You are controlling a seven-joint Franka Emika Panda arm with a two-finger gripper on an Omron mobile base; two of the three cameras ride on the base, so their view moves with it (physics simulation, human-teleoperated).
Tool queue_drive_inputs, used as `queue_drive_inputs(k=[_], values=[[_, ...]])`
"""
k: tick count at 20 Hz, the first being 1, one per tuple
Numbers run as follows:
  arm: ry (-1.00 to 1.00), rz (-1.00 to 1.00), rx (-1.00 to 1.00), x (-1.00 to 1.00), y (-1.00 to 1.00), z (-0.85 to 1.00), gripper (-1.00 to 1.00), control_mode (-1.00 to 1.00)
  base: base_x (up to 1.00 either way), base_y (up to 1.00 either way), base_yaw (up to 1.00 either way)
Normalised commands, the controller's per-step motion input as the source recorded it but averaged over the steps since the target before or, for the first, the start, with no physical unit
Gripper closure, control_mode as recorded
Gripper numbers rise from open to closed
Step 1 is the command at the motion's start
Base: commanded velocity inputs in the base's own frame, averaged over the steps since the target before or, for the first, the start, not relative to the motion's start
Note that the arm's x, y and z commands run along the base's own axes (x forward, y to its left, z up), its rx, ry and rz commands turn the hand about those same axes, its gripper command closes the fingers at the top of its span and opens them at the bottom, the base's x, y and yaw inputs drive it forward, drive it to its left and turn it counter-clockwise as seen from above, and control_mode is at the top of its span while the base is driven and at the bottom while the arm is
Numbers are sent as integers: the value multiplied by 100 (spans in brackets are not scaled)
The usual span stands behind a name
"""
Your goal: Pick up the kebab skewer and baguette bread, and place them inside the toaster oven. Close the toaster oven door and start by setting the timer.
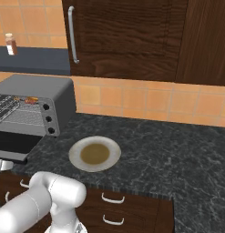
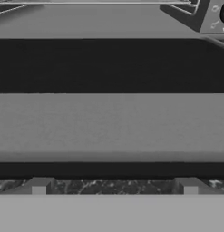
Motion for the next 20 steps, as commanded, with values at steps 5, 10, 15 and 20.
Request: queue_drive_inputs(k=[5,10,15,20], values=[[-3,0,0,44,0,0,-100,-100,0,0,0],[0,0,0,33,0,27,-100,-100,0,0,0],[0,-1,0,20,0,56,-100,-100,0,0,0],[0,0,0,18,0,60,-100,-100,0,0,0]])
